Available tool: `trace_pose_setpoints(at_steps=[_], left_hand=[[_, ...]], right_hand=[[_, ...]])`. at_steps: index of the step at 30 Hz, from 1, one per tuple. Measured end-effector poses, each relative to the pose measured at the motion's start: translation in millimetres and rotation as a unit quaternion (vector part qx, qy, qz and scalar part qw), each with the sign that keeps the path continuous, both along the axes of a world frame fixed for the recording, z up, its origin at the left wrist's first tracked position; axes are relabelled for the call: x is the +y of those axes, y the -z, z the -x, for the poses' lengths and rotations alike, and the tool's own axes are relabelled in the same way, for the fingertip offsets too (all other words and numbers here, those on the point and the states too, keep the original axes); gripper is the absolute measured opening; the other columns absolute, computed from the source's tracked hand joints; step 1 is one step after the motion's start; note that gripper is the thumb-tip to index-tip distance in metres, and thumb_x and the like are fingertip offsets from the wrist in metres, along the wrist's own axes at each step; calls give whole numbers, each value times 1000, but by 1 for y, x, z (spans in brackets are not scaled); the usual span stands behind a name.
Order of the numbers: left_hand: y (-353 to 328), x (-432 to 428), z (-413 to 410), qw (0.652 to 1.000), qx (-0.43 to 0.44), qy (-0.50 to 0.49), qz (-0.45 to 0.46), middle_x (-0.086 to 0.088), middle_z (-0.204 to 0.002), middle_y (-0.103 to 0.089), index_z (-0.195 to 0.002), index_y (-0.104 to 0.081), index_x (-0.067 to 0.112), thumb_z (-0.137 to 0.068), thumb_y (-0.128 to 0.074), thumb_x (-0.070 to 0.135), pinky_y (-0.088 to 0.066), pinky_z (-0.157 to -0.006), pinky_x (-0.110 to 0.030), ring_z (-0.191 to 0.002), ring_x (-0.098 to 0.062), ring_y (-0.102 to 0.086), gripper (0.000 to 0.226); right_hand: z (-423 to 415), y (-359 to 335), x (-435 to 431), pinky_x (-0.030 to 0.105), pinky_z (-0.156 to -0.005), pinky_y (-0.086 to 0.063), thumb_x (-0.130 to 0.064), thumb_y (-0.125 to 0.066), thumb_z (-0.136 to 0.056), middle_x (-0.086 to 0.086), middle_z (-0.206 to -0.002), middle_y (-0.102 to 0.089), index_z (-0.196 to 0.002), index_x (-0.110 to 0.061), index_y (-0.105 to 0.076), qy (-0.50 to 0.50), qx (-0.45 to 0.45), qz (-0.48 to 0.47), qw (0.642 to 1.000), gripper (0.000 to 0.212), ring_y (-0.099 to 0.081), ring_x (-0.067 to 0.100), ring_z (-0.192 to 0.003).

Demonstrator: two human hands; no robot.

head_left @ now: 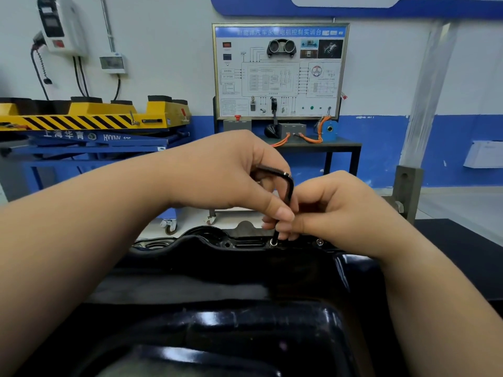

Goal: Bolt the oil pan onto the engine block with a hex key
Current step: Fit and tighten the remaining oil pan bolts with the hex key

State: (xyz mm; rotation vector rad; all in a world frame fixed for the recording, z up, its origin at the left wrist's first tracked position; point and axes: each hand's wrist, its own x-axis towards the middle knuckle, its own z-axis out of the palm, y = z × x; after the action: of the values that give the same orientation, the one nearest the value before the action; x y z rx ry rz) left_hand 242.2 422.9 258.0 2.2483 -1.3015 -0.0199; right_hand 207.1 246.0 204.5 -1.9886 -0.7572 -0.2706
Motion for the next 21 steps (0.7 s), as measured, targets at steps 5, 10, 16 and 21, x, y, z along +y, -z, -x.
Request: trace_pose_setpoints(at_steps=[5, 10, 16, 21], left_hand=[[2, -3, -1, 1000, 24, 1, 10, -16, -64, -60, -81, -71, 24, -60, -79, 41, -49, -57, -35, -54, -35, -50, 28], [3, -4, 2, 1000, 10, -12, 11, -28, -81, -64, -80, -68, 7, -61, -76, 36, -49, -80, -56, -76, -44, -58, 36], [1, -3, 3, 1000, -20, -3, -7, -8, -72, -69, -80, -73, 13, -63, -75, 40, -50, -77, -49, -73, -31, -62, 32], [1, -3, 3, 1000, -15, -4, -17, -8, -62, -62, -77, -73, 18, -60, -71, 45, -48, -63, -30, -58, -23, -54, 31]], right_hand=[[-6, 4, 4, 22, -58, -49, -6, -82, -66, -9, -59, -58, -59, -28, -60, 57, -58, 18, 997, 32, -56, 12, -57], [-6, 6, 8, 41, -71, -55, -10, -83, -66, -5, -64, -62, -66, -36, -66, 51, -46, -5, 998, 31, -61, 30, -67], [-4, 3, -1, 41, -72, -59, -1, -70, -79, 18, -88, -72, -80, -13, -72, -19, 36, 16, 999, 12, -69, 33, -80], [-4, 4, -1, 41, -76, -58, -9, -73, -76, 13, -84, -74, -78, -13, -75, 9, 18, 22, 1000, 5, -70, 32, -82]])
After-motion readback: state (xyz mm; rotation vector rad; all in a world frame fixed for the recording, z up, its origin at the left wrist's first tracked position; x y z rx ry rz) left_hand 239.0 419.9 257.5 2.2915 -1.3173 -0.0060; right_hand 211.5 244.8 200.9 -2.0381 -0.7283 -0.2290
